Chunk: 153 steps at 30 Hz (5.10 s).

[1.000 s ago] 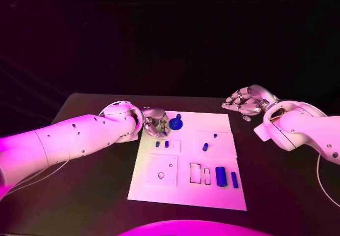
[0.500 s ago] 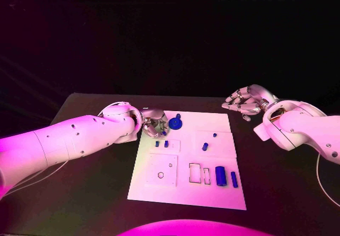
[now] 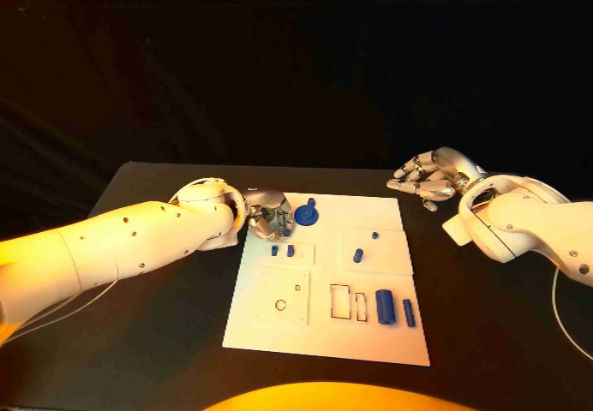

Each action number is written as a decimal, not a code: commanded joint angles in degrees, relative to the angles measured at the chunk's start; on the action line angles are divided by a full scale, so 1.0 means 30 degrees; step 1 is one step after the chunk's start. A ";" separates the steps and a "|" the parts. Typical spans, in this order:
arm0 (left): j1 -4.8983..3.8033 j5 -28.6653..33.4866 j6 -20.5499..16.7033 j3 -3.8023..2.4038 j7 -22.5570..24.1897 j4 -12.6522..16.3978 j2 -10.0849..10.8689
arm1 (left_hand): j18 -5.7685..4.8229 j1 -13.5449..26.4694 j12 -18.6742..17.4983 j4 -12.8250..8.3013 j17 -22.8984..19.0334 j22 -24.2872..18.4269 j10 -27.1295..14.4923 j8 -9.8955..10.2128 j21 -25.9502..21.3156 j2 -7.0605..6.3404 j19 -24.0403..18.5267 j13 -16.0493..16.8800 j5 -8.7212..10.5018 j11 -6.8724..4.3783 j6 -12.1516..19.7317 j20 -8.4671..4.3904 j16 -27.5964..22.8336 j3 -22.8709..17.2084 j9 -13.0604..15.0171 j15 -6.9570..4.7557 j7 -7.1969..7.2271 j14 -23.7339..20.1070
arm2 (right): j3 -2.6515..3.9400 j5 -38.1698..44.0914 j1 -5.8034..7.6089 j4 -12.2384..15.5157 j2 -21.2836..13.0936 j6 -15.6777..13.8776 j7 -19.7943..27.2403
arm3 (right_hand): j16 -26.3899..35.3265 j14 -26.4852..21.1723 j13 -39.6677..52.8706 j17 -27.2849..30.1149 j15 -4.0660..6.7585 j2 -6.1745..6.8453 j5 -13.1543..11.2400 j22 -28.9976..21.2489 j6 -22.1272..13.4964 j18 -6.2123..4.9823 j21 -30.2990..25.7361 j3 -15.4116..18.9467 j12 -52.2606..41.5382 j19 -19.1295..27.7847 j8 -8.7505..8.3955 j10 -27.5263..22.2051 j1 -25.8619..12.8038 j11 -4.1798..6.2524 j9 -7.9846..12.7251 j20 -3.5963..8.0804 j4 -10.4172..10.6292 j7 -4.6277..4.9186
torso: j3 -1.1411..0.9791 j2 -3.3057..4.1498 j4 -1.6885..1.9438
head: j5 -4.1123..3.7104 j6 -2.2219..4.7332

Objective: Assemble the parts on the task board

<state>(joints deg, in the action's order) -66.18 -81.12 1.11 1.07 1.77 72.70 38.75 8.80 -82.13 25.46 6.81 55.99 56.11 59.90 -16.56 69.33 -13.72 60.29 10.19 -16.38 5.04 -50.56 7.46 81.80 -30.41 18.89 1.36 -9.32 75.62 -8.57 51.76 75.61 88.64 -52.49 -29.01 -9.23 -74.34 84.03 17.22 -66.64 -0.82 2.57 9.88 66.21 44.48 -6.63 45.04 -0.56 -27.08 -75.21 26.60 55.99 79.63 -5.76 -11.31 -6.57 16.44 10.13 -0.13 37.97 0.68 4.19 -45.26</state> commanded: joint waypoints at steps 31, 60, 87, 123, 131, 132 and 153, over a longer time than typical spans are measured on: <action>-0.0015 0.9049 -0.3524 -0.0480 0.2509 0.0535 0.2314 | 0.0610 -0.1028 -0.1779 -0.1583 -0.8981 -0.3120 -0.0918 0.0425 -0.2460 0.0234 -0.3585 -0.0409 -0.0016 0.0780 -0.0367 0.0174 -0.5021 -0.1597 -0.0289 0.0416 -0.0602 -0.4736 | -0.0167 0.9216 -0.0643 0.0386 -0.0224 0.4623 0.0297 | -0.2048 0.0882 -0.4019 -0.2646 0.0115 0.2797 0.0034 0.3141 0.2235 0.0305 0.4368 -0.5042 0.4439 -0.1399 -0.2102 0.2455 0.3271 0.0248 0.0706 0.0219 -0.0032 -0.0475 | -0.0016 -0.0002 -0.0007 | -0.0983 0.0310; -0.0048 2.2491 -0.3466 -0.0623 0.6296 0.3836 0.4289 | 0.0620 -0.0154 -0.1921 -0.2039 -0.9795 -0.3440 -0.0985 0.0721 -0.2980 0.0785 -0.4145 -0.0619 0.0027 0.0900 -0.0103 0.0354 -0.6605 -0.0941 -0.0515 0.0550 -0.0831 -0.4743 | -0.0307 1.3741 -0.2270 -0.0617 0.1604 0.4619 -0.0765 | -0.2208 0.0941 -0.4343 -0.2805 0.0129 0.3372 0.0018 0.3526 0.2552 0.0377 0.4807 -0.6205 0.4963 -0.1507 -0.2487 0.2765 0.2736 0.0291 0.0621 0.0273 -0.0051 -0.0522 | 0.0030 0.0029 0.0023 | -0.1453 0.0353; -0.0072 2.2180 -0.3598 -0.0624 0.5857 0.4085 0.4298 | 0.0604 -0.0196 -0.1943 -0.2147 -0.9818 -0.3549 -0.1210 0.0842 -0.3106 0.0867 -0.4107 -0.0645 -0.0004 0.1010 0.0120 0.0389 -0.6693 -0.0879 -0.0575 0.0626 -0.0964 -0.4886 | -0.0319 1.4071 -0.2760 -0.1676 0.2609 0.5597 -0.1431 | -0.2321 0.0929 -0.4112 -0.2770 0.0481 0.3133 -0.0046 0.4355 0.4416 0.0515 0.5732 -0.9937 0.5374 -0.1774 -0.2238 0.4808 0.2205 0.0636 -0.0181 0.0438 -0.1735 -0.0703 | -0.0008 -0.0009 -0.0001 | -0.1479 0.0073; -0.0071 2.1886 -0.3422 -0.0619 0.5432 0.4264 0.4359 | 0.0593 -0.0119 -0.1939 -0.2159 -0.9867 -0.3642 -0.1447 0.0913 -0.3246 0.0947 -0.4181 -0.0667 -0.0063 0.1100 0.0276 0.0456 -0.6827 -0.0825 -0.0616 0.0708 -0.1046 -0.5068 | -0.0263 1.5007 -0.2750 -0.0388 0.2041 0.2323 -0.2034 | -0.2040 0.0860 -0.4006 -0.2146 0.0667 0.2369 -0.0061 0.5054 0.5047 0.0590 0.6302 -1.3123 0.7003 -0.1917 -0.1799 0.6167 0.0371 0.0797 -0.1666 0.0669 -0.4915 -0.0870 | 0.0019 -0.0025 -0.0016 | -0.1601 0.0091; -0.0071 2.1906 -0.3444 -0.0618 0.5405 0.4248 0.4349 | 0.0595 -0.0022 -0.1955 -0.2124 -0.9883 -0.3712 -0.1659 0.0989 -0.3352 0.0966 -0.4224 -0.0688 -0.0085 0.1152 0.0445 0.0504 -0.6872 -0.0781 -0.0654 0.0756 -0.1092 -0.5135 | -0.0193 1.4734 -0.2490 0.0356 0.1524 0.1931 -0.2020 | -0.2052 0.0865 -0.4004 -0.2162 0.0667 0.2365 -0.0062 0.5086 0.5039 0.0604 0.6374 -1.3161 0.7028 -0.1942 -0.1804 0.6175 0.0328 0.0793 -0.1687 0.0668 -0.4951 -0.0869 | 0.0018 -0.0033 -0.0025 | -0.1585 0.0149; -0.0071 2.1910 -0.3452 -0.0618 0.5406 0.4243 0.4348 | 0.0596 -0.0019 -0.1954 -0.2125 -0.9884 -0.3719 -0.1679 0.0997 -0.3362 0.0968 -0.4228 -0.0689 -0.0087 0.1157 0.0463 0.0509 -0.6878 -0.0778 -0.0658 0.0760 -0.1097 -0.5143 | -0.0181 1.4634 -0.2460 0.0470 0.1440 0.1910 -0.2020 | -0.2052 0.0865 -0.4004 -0.2162 0.0667 0.2365 -0.0062 0.5086 0.5039 0.0604 0.6374 -1.3161 0.7028 -0.1942 -0.1804 0.6175 0.0328 0.0793 -0.1687 0.0668 -0.4951 -0.0869 | 0.0020 -0.0030 -0.0021 | -0.1593 0.0164; -0.0063 2.1992 -0.3456 -0.0616 0.5483 0.4209 0.4072 | 0.0600 -0.0010 -0.1948 -0.2154 -0.9896 -0.3768 -0.1855 0.1049 -0.3428 0.0963 -0.4244 -0.0701 -0.0089 0.1203 0.0601 0.0538 -0.6911 -0.0752 -0.0684 0.0794 -0.1141 -0.5197 | -0.0092 1.3523 -0.2610 0.4408 0.1938 0.1331 -0.1572 | -0.2053 0.0866 -0.3999 -0.2152 0.0665 0.2381 -0.0068 0.5063 0.5029 0.0582 0.6263 -1.3212 0.7075 -0.1906 -0.1808 0.6190 0.0252 0.0788 -0.1729 0.0668 -0.5028 -0.0854 | 0.0014 -0.0042 0.0016 | -0.0462 0.0120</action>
<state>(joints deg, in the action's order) -66.31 -15.28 -9.92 -0.73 17.74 85.26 51.16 9.72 -82.43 19.96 0.33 26.40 44.85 54.67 -13.58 59.30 -11.30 47.49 8.17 -16.38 8.61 -49.14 8.79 61.44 -33.12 16.88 3.81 -12.59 60.29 -8.85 92.18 67.92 101.39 -46.92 -24.41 -15.01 -80.78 84.04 5.18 -73.13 0.82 10.35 9.56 74.91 59.14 -5.28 63.84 -39.79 -5.83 -80.74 21.05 73.30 80.43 -4.40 -16.55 -4.71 1.39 7.57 -0.14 37.88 0.71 1.70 -44.64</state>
